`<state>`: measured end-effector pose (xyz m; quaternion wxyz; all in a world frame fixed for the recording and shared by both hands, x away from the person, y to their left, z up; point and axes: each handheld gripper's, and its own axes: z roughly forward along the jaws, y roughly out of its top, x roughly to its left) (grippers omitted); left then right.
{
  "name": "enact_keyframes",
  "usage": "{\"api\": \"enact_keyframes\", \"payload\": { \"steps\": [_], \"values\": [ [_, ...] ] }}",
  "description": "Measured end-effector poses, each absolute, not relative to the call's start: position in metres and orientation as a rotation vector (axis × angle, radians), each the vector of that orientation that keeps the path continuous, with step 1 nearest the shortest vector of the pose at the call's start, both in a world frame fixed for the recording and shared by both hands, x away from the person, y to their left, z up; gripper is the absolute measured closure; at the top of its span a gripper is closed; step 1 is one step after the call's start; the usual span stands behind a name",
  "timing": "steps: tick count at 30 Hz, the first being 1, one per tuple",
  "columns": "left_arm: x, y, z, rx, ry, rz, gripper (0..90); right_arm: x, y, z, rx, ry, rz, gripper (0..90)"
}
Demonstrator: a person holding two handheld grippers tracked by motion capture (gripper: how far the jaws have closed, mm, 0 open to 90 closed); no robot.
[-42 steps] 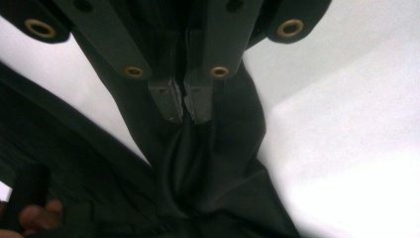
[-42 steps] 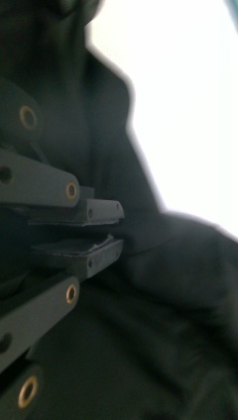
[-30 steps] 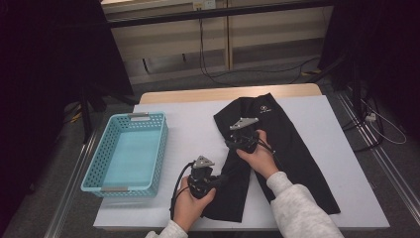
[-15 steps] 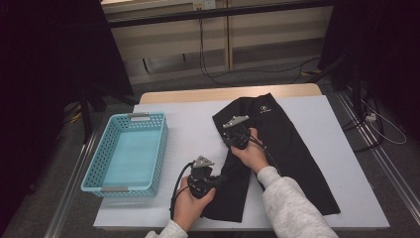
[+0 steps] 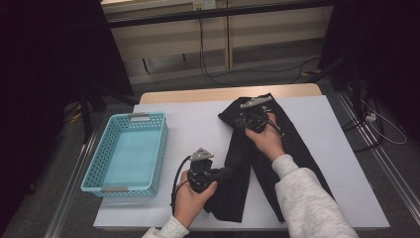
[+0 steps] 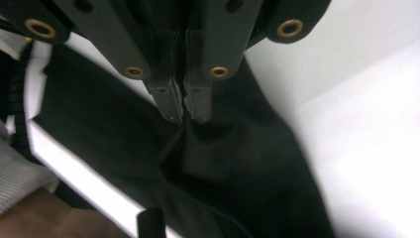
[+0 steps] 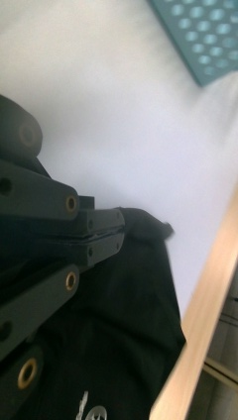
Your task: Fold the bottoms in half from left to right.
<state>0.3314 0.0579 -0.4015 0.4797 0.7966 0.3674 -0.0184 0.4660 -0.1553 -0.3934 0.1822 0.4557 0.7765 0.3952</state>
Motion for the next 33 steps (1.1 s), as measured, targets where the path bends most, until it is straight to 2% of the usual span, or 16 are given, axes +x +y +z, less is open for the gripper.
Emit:
{"api": "enact_keyframes", "payload": {
  "steps": [6, 7, 8, 9, 10, 11, 13, 15, 18, 22, 33],
  "values": [
    [0.337, 0.016, -0.375, 1.903, 0.773, -0.135, 86.2, 0.477, -0.208, -0.36, 1.363, 2.074, 1.063, 89.0],
    [0.339, 0.01, -0.37, 1.892, 0.752, -0.126, 83.1, 0.48, -0.221, -0.354, 1.384, 2.037, 1.056, 88.9],
    [0.341, 0.005, -0.365, 1.877, 0.743, -0.119, 77.5, 0.483, -0.233, -0.348, 1.406, 1.995, 1.047, 89.0],
    [0.345, 0.002, -0.361, 1.871, 0.745, -0.121, 67.6, 0.485, -0.244, -0.344, 1.427, 1.959, 1.022, 88.9],
    [0.348, 0.002, -0.357, 1.862, 0.754, -0.107, 53.8, 0.487, -0.254, -0.34, 1.44, 1.914, 0.974, 88.2],
    [0.351, 0.004, -0.355, 1.859, 0.754, -0.057, 46.0, 0.488, -0.264, -0.338, 1.452, 1.859, 0.962, 82.4],
    [0.358, 0.011, -0.356, 1.872, 0.77, -0.018, 34.6, 0.491, -0.274, -0.342, 1.525, 1.855, 1.009, 50.3],
    [0.366, 0.023, -0.363, 1.889, 0.811, 0.021, 25.8, 0.488, -0.273, -0.348, 1.532, 1.885, 0.988, 49.1],
    [0.374, 0.04, -0.378, 1.941, 0.86, 0.085, 20.2, 0.479, -0.26, -0.361, 1.454, 1.987, 0.978, 41.1],
    [0.377, 0.063, -0.396, 1.979, 0.896, 0.138, 16.6, 0.457, -0.244, -0.373, 1.372, 2.084, 1.012, 36.4],
    [0.373, 0.106, -0.421, 2.012, 0.952, 0.195, 12.2, 0.38, -0.223, -0.41, 1.253, 2.208, 1.056, 33.2]
  ]
}}
